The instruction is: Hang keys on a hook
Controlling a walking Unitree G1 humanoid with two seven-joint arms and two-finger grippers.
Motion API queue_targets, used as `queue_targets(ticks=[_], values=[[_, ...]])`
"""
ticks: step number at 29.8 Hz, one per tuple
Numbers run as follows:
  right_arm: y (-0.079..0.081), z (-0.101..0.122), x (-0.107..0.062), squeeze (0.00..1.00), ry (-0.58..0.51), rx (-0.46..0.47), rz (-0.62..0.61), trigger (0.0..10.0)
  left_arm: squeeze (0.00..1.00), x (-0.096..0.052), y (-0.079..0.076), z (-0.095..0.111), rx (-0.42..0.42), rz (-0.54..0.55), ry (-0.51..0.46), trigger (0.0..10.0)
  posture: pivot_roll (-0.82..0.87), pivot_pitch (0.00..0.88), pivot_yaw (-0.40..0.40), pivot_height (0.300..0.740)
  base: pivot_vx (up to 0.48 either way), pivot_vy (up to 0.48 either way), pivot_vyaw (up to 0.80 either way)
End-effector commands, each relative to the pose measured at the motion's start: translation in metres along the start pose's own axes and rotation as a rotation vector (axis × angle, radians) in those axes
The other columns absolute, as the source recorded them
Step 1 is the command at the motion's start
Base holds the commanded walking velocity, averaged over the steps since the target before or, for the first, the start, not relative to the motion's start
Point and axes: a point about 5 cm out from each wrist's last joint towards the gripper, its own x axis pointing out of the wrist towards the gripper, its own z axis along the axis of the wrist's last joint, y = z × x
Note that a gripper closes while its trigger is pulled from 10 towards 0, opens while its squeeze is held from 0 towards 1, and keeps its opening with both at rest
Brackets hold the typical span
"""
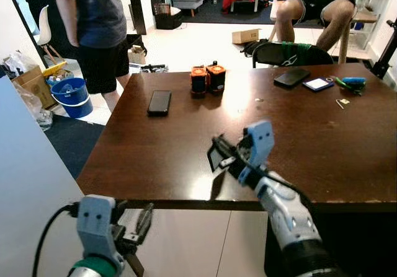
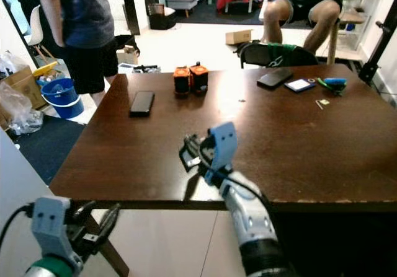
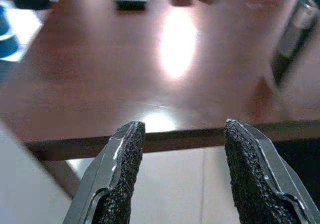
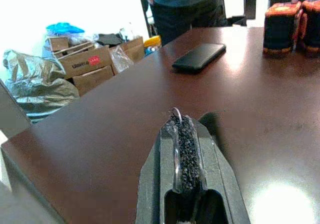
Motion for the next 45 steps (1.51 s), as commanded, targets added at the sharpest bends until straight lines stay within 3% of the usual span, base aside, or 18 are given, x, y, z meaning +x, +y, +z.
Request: queue_targets(ticks=[1, 6, 7, 10, 11, 12, 13, 14, 22, 29, 34, 36, 41, 45], values=[[0.005, 0.003, -0.003, 0.0, -0.026, -0.01, -0.01, 0.0, 0.0, -0.007, 0.012, -0.009, 0.024, 0.061, 0.033, 10.0, -0.14, 0.039, 0.133, 0.74, 0.0, 0.0, 0.0], [0.004, 0.002, -0.006, 0.0, -0.027, -0.011, -0.034, 0.0, 0.0, -0.009, 0.015, -0.012, 0.041, 0.061, 0.043, 10.0, -0.15, 0.037, 0.135, 0.74, 0.0, 0.0, 0.0], [-0.001, -0.002, -0.013, 0.0, -0.037, -0.003, -0.113, 5.5, 0.0, -0.01, 0.015, -0.016, 0.075, 0.05, 0.059, 10.0, -0.15, 0.028, 0.134, 0.74, 0.0, 0.0, 0.0], [-0.001, -0.002, -0.013, 0.0, -0.037, -0.003, -0.113, 5.5, 0.0, -0.01, 0.015, -0.016, 0.075, 0.05, 0.059, 10.0, -0.15, 0.028, 0.134, 0.74, 0.0, 0.0, 0.0], [-0.007, -0.01, -0.026, 0.0, -0.042, 0.016, -0.21, 10.0, 0.0, -0.011, 0.017, -0.019, 0.107, 0.073, 0.061, 10.0, -0.16, 0.021, 0.135, 0.74, 0.0, 0.0, 0.0], [-0.01, -0.024, -0.046, 0.0, -0.029, 0.034, -0.297, 10.0, 0.0, -0.014, 0.025, -0.02, 0.14, 0.145, 0.049, 10.0, -0.17, 0.011, 0.142, 0.74, 0.0, 0.0, 0.0], [-0.01, -0.024, -0.046, 0.0, -0.029, 0.034, -0.297, 10.0, 0.0, -0.014, 0.025, -0.02, 0.14, 0.145, 0.049, 10.0, -0.17, 0.011, 0.142, 0.74, 0.0, 0.0, 0.0], [-0.008, -0.045, -0.075, 0.0, 0.02, 0.076, -0.385, 10.0, 0.0, -0.021, 0.038, -0.02, 0.172, 0.269, 0.031, 10.0, -0.17, 0.0, 0.145, 0.74, 0.0, 0.0, 0.0], [-0.001, -0.057, -0.092, 0.0, 0.06, 0.092, -0.402, 10.0, 0.0, -0.027, 0.039, -0.022, 0.214, 0.322, 0.029, 10.0, -0.17, 0.0, 0.147, 0.74, 0.0, 0.0, 0.0], [0.0, -0.056, -0.092, 0.0, 0.056, 0.083, -0.407, 10.0, 0.0, -0.024, 0.033, -0.024, 0.207, 0.293, 0.04, 10.0, -0.18, 0.0, 0.15, 0.74, 0.0, 0.0, 0.0], [-0.005, -0.053, -0.07, 0.0, 0.05, 0.089, -0.424, 10.0, 0.0, 0.011, 0.024, -0.02, 0.159, 0.232, 0.01, 10.0, -0.16, 0.0, 0.118, 0.74, 0.0, 0.0, 0.0], [-0.005, -0.053, -0.07, 0.0, 0.05, 0.089, -0.424, 10.0, 0.0, 0.011, 0.024, -0.02, 0.159, 0.232, 0.01, 10.0, -0.16, 0.0, 0.118, 0.74, 0.0, 0.0, 0.0], [0.001, -0.051, -0.059, 0.0, 0.063, 0.092, -0.397, 10.0, 0.0, 0.039, 0.015, -0.022, 0.137, 0.203, -0.006, 10.0, -0.18, 0.0, 0.124, 0.74, 0.0, 0.0, 0.0], [0.003, -0.05, -0.061, 0.0, 0.067, 0.089, -0.395, 10.0, 0.0, 0.041, 0.011, -0.023, 0.145, 0.183, -0.01, 10.0, -0.19, 0.0, 0.131, 0.74, 0.0, 0.0, 0.0]])
